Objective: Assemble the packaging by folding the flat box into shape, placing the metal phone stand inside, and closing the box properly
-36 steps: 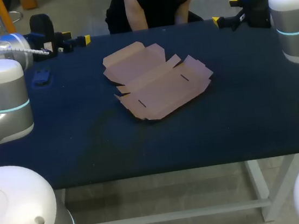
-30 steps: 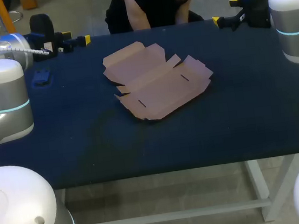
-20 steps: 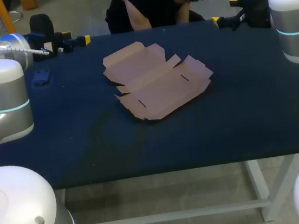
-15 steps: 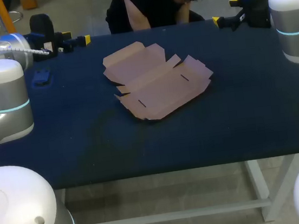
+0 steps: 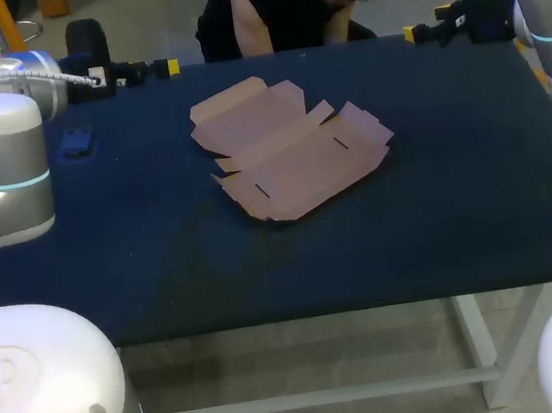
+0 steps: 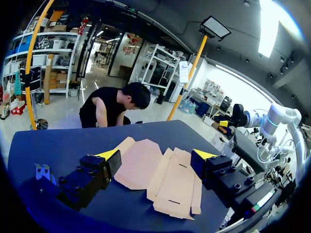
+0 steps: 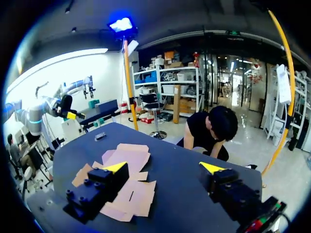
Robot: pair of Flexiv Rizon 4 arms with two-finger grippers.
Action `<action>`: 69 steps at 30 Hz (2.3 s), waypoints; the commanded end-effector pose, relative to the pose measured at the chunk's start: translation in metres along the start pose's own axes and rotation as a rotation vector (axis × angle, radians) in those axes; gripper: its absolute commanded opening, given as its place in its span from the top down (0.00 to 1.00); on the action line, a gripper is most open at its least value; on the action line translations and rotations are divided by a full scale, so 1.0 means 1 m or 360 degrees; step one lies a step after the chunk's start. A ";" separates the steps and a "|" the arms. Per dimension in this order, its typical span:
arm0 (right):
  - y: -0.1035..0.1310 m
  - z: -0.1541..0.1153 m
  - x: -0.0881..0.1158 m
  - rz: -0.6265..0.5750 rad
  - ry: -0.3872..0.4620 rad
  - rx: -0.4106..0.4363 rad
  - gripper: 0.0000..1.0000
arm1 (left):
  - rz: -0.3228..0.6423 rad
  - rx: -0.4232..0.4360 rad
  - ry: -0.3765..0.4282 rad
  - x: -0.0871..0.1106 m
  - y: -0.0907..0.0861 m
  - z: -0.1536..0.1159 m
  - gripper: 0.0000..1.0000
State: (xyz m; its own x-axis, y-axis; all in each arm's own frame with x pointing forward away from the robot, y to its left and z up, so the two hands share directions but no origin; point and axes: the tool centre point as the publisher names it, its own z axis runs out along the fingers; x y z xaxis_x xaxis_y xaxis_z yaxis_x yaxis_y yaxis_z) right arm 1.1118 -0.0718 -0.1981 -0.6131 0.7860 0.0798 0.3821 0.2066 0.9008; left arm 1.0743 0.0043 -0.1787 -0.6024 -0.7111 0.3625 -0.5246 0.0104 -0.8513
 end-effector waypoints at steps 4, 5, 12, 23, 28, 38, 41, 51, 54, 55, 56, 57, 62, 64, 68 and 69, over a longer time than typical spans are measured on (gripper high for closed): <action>-0.001 -0.015 -0.001 0.0198 0.0129 0.0490 0.00 | -0.0350 -0.0607 0.0203 0.000 -0.004 -0.014 0.00; -0.003 -0.015 0.000 0.0223 0.0140 0.0527 0.00 | -0.0421 -0.0636 0.0193 0.000 -0.002 -0.015 0.00; -0.020 -0.021 0.000 0.0373 0.0189 0.0749 0.00 | -0.0647 -0.0875 0.0199 0.003 0.016 -0.020 0.00; -0.038 -0.024 0.004 0.0391 0.0243 0.1011 0.00 | -0.0770 -0.1038 0.0202 0.005 0.027 -0.029 0.00; -0.038 -0.024 0.004 0.0391 0.0243 0.1011 0.00 | -0.0770 -0.1038 0.0202 0.005 0.027 -0.029 0.00; -0.038 -0.024 0.004 0.0391 0.0243 0.1011 0.00 | -0.0800 -0.1033 0.0185 0.003 0.028 -0.026 0.00; -0.042 -0.016 0.001 0.0468 0.0294 0.1068 0.00 | -0.0940 -0.1019 0.0135 0.002 0.034 -0.024 0.00; -0.061 -0.002 0.000 0.0544 0.0400 0.1255 0.00 | -0.1196 -0.1016 0.0092 0.012 0.057 -0.034 0.00; -0.070 0.007 0.002 0.0521 0.0433 0.1359 0.00 | -0.1217 -0.1049 0.0059 0.017 0.063 -0.033 0.00; -0.073 0.010 0.004 0.0507 0.0434 0.1388 0.00 | -0.1239 -0.1058 0.0042 0.018 0.065 -0.033 0.00; -0.076 0.014 0.004 0.0485 0.0456 0.1426 0.00 | -0.1235 -0.1077 0.0027 0.019 0.066 -0.032 0.00; -0.079 0.016 0.005 0.0465 0.0481 0.1453 0.00 | -0.1228 -0.1094 0.0022 0.020 0.068 -0.031 0.00; -0.091 0.032 0.010 0.0403 0.0545 0.1565 0.00 | -0.1287 -0.1132 -0.0018 0.022 0.074 -0.027 0.00; -0.096 0.038 0.012 0.0398 0.0562 0.1588 0.00 | -0.1294 -0.1135 -0.0020 0.022 0.077 -0.026 0.00; -0.104 0.049 0.015 0.0402 0.0598 0.1618 0.00 | -0.1320 -0.1148 -0.0023 0.022 0.082 -0.026 0.00; -0.106 0.051 0.016 0.0396 0.0611 0.1625 0.00 | -0.1333 -0.1148 -0.0027 0.022 0.083 -0.026 0.00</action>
State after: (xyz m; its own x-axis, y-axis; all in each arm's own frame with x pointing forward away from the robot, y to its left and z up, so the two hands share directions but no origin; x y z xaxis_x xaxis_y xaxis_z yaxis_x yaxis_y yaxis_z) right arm 1.0868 -0.0534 -0.3064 -0.5504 0.7039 0.4489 0.8312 0.5125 0.2155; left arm 1.0011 0.0075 -0.2298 0.1066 -0.6939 0.7121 -0.9943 -0.0750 0.0758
